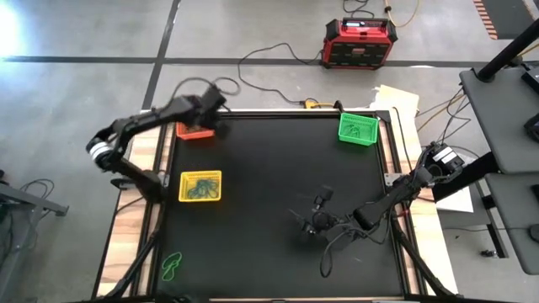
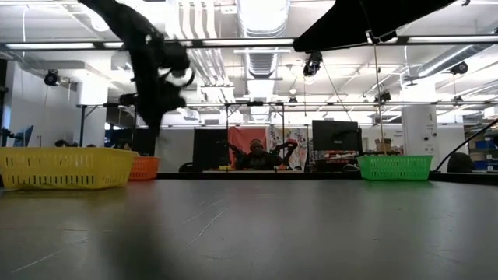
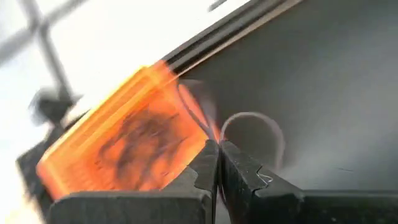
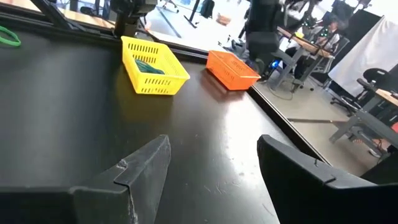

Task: Sort rubber bands into baskets
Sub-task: Put the purple rubber band into the orange bin

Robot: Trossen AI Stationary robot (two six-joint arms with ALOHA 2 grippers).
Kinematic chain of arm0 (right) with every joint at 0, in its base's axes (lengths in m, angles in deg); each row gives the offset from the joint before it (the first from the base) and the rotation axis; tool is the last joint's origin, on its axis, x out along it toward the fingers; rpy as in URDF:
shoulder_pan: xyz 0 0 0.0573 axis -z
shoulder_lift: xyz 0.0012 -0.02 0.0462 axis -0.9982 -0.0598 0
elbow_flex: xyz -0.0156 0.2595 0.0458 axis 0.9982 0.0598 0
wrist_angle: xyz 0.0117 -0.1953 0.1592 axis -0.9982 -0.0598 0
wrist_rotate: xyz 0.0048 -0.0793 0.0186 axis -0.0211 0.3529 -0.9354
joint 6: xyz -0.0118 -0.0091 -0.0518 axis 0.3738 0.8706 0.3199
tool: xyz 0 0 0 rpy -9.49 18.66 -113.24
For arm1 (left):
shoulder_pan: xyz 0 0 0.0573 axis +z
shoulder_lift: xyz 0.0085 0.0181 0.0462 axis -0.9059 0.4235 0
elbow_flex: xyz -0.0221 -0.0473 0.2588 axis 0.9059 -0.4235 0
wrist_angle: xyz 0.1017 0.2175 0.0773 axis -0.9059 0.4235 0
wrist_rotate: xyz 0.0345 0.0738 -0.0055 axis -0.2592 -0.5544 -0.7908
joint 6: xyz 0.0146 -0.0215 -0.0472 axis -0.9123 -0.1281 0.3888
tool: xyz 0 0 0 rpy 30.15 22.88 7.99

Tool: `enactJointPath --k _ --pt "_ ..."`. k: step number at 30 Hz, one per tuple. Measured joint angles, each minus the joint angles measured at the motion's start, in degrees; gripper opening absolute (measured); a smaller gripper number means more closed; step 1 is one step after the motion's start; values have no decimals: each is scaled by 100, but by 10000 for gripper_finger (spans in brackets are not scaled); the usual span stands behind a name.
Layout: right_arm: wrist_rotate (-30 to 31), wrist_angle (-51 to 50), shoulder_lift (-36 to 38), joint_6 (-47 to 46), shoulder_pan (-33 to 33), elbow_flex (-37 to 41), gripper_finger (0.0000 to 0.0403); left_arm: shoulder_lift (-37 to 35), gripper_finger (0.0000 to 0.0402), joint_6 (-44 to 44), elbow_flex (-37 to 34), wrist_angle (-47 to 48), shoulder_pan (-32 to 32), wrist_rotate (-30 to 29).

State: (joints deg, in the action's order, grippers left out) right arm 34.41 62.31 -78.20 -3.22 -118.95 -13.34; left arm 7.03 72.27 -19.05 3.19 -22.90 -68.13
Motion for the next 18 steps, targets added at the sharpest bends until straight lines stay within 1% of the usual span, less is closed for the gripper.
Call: enactJointPath --k 1,3,6,10,12,15,17,18 --pt "0 -1 0 3 0 0 235 138 0 134 114 217 232 -5" --pt "0 1 0 37 0 0 235 431 0 42 324 502 657 -3" --pt "0 -2 0 50 4 0 235 770 0 -115 540 595 1178 42" --pt "0 -138 0 -72 4 0 235 1117 0 -1 778 671 1748 357" --pt "-2 -216 0 -132 4 0 235 1322 0 37 782 898 1907 556" --pt "2 -281 0 -172 4 0 235 1494 0 -87 654 798 1953 1094" --pt "3 -276 0 -251 4 0 235 1622 0 -106 575 663 1949 1049" --pt "2 -276 0 -307 4 0 235 1697 0 -81 561 612 1959 930"
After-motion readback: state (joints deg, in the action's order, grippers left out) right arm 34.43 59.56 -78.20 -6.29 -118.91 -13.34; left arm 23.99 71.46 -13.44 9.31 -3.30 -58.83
